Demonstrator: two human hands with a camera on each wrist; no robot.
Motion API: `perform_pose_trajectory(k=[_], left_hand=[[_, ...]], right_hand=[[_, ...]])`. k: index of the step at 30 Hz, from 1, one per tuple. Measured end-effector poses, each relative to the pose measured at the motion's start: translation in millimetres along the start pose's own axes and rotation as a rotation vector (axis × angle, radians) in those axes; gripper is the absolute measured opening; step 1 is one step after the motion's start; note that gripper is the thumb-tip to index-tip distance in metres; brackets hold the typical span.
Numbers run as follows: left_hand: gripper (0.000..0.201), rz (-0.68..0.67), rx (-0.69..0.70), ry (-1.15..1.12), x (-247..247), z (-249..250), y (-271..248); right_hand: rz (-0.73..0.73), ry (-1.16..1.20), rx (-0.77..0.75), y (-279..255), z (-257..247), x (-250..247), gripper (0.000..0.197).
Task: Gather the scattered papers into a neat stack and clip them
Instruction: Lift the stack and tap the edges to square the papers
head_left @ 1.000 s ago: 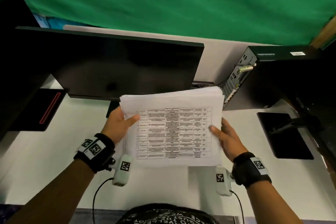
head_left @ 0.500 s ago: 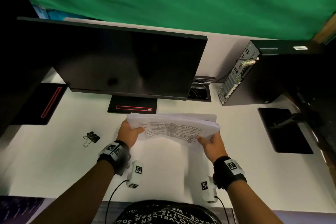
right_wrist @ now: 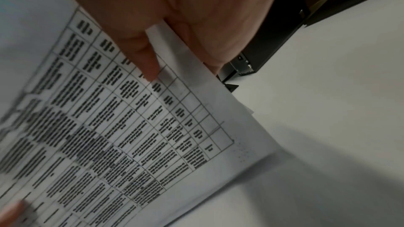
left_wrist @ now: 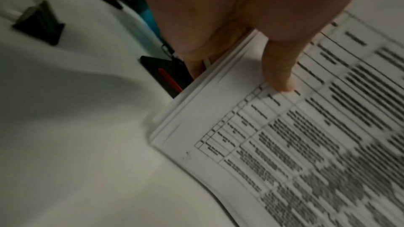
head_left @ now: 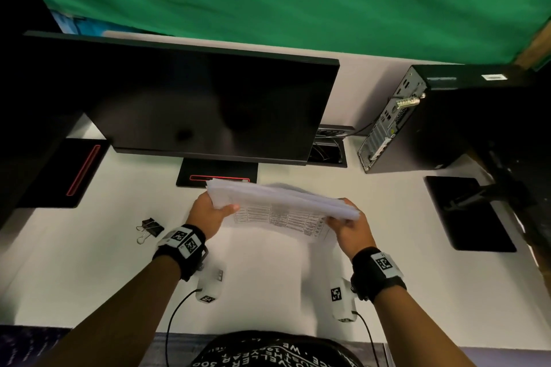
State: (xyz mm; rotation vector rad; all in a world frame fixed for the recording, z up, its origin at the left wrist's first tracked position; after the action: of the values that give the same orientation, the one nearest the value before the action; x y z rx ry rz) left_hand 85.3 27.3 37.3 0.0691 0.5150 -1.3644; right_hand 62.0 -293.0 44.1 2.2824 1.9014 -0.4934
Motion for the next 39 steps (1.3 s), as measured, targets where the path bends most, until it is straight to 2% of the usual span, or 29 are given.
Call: perform_pose_trajectory(k=[4, 12, 14, 17, 21, 25, 27, 30, 33, 36, 39], left_hand=[[0.044, 0.075, 0.126, 0.019, -6.7, 27.1, -6.5], [0.039, 0.066, 0.198, -0.087, -9.2, 43.7, -6.3], [0.041, -0.008, 0.173, -0.097, -10.4, 37.0, -6.1], [0.037, -0.138, 0.09, -0.026, -3.7, 19.6, -6.3], [0.042, -0.144, 0.095, -0.09, -8.1, 23.6, 1.5], [0.045, -0.302, 0.025, -0.186, -4.5, 17.1, 2.2], [0.042, -0.24, 0.035, -0.199, -3.4, 17.3, 2.2], [0.044, -0.053, 0.089, -0.219, -6.5, 21.0, 6.5], [0.048, 0.016, 0.111, -0.19, -4.6, 13.8, 5.0], [0.056, 0.027, -0.033, -0.231, 1.2, -12.7, 3.3], [0.058, 0.095, -0.168, -0.291, -0.6, -34.5, 3.5]], right_hand=[[-0.001, 0.103, 0.062, 4.9, 5.8, -2.6, 0.042], [0.061, 0.201, 0.054, 9.0, 3.5, -4.4, 0.042], [0.075, 0.209, 0.067, 7.1, 12.4, -7.2, 0.04], [-0.004, 0.139, 0.091, 0.8, 19.5, -0.9, 0.035], [0.003, 0.147, 0.101, 8.3, 0.0, -9.1, 0.031], [0.017, 0.223, 0.095, 13.1, -25.7, -17.8, 0.034], [0.022, 0.25, 0.083, 15.0, -31.1, -13.8, 0.038], [0.049, 0.335, 0.059, 16.6, -34.1, -5.7, 0.04], [0.033, 0.296, 0.078, 12.0, -23.3, 7.5, 0.029], [-0.082, 0.153, 0.113, 2.4, 4.9, 28.2, 0.034], [-0.108, 0.064, 0.163, -0.6, 33.6, 37.2, 0.04]])
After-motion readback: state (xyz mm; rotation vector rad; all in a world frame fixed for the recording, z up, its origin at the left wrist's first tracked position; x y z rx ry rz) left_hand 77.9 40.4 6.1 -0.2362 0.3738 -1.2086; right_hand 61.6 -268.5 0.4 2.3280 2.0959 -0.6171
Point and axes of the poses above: each hand's wrist, its own y-axis towards the middle knuckle, its own x-axis out of the palm, z = x × y, the point moved 5 cm from there along y, towards the middle knuckle, and after that the axes turned 7 degrees about z, right-handed, at the moved point
